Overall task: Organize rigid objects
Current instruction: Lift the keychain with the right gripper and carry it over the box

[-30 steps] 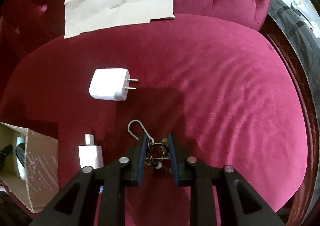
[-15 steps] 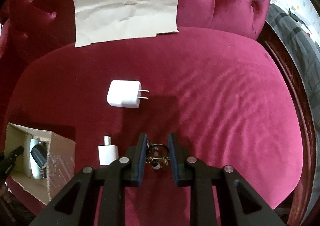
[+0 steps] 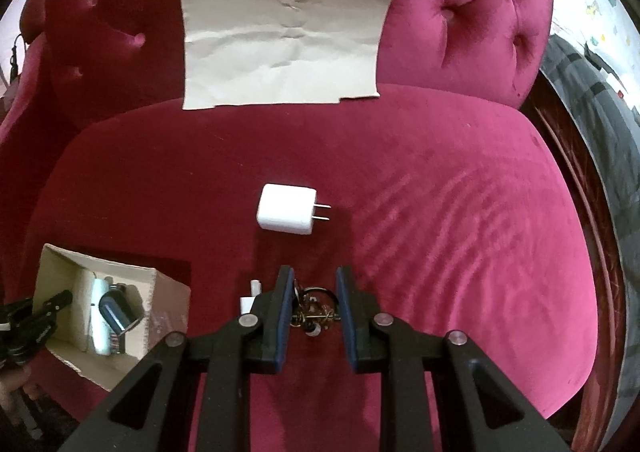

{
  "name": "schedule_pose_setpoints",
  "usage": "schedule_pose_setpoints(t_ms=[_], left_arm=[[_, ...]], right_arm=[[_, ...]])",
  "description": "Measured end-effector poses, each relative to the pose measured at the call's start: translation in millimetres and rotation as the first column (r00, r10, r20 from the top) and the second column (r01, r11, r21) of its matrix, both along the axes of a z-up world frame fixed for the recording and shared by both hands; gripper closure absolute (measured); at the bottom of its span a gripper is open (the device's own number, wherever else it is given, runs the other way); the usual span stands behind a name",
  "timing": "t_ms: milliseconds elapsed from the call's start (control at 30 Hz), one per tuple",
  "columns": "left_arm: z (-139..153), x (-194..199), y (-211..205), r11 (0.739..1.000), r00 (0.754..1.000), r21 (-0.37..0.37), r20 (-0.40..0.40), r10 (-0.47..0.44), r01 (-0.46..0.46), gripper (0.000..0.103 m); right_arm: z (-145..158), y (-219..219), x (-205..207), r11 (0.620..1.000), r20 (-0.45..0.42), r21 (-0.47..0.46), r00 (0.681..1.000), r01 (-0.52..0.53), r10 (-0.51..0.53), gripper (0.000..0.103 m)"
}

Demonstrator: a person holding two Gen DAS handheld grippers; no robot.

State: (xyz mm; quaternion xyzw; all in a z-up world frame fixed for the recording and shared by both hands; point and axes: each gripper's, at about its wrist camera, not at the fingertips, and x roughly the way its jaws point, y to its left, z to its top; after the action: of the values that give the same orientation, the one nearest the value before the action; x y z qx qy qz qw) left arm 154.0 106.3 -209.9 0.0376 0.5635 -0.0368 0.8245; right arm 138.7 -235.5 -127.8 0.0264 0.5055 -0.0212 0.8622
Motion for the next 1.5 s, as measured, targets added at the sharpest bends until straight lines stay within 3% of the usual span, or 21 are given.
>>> schedule_pose_setpoints(t_ms=[767, 1500], left_arm=[[-0.4, 1.0, 0.9, 1.0, 1.0, -0.002, 0.0, 0.0, 0.0, 0.1], [0.1, 1.2, 1.1, 1.0, 1.0, -0.002, 0.0, 0.0, 0.0, 0.1]], right_arm=[[52.2, 80.3, -1.5, 0.983, 0.075, 0.031, 0.981, -0.181, 0.178, 0.081], [45.1, 168.0, -8.0, 0.935, 0.06, 0.072, 0.937, -0.348, 0.345, 0.081]])
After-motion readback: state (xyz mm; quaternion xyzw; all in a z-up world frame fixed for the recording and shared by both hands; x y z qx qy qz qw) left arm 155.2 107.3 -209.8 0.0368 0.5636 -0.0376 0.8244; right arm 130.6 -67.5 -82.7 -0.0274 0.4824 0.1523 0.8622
